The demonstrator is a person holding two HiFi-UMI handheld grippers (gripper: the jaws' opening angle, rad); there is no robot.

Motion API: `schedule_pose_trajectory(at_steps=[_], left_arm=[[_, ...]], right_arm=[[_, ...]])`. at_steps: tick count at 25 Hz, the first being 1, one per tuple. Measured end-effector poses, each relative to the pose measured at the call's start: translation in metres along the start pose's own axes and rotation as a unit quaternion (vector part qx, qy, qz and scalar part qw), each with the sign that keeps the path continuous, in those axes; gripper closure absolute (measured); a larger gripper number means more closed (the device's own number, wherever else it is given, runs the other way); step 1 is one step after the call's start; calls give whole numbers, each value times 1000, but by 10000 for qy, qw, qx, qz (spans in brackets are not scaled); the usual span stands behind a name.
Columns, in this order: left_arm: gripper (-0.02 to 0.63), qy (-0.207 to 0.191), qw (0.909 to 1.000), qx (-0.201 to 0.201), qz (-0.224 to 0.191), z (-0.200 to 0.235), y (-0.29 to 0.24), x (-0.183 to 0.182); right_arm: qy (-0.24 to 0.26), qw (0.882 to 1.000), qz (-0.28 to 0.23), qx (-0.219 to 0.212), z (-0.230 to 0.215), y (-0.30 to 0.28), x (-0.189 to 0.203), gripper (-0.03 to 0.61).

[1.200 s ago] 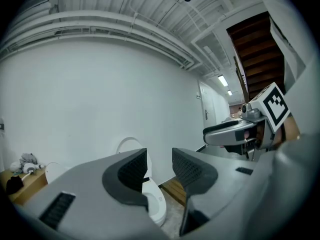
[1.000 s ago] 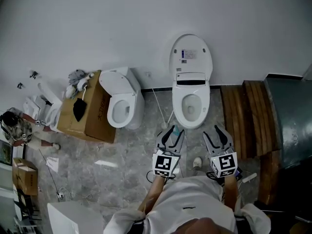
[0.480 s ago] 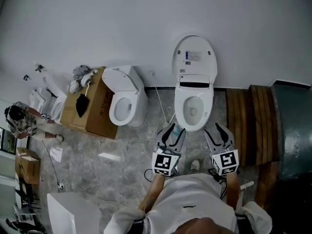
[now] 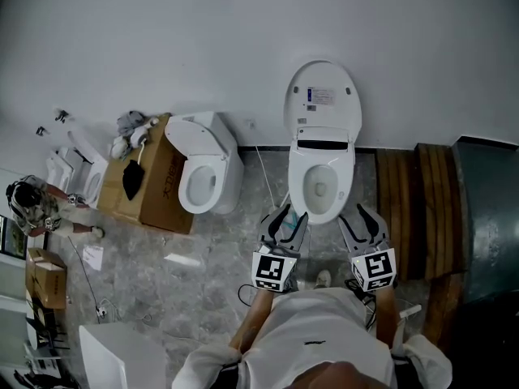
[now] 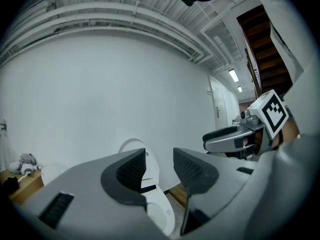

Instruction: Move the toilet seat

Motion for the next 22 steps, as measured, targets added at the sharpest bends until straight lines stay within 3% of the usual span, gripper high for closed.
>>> schedule_pose_trajectory(at_steps=[11, 22], left_arm=[[436, -45, 9992, 395, -28, 63, -54, 1], [436, 15, 9949, 1005, -86, 148, -94, 0]], right_arm=[[-59, 9987, 109, 497, -13, -66, -9, 354], [-128, 9927, 298, 1164, 2, -142, -27, 354]])
Point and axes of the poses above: the fingertips, and each gripper's own axes: y backward along the fingers, z to its left, x out of its underside, the point moved 2 cm from there along y, backward along the fingers, and after that the axes turned 3 degrees about y, right-handed, at the moved point
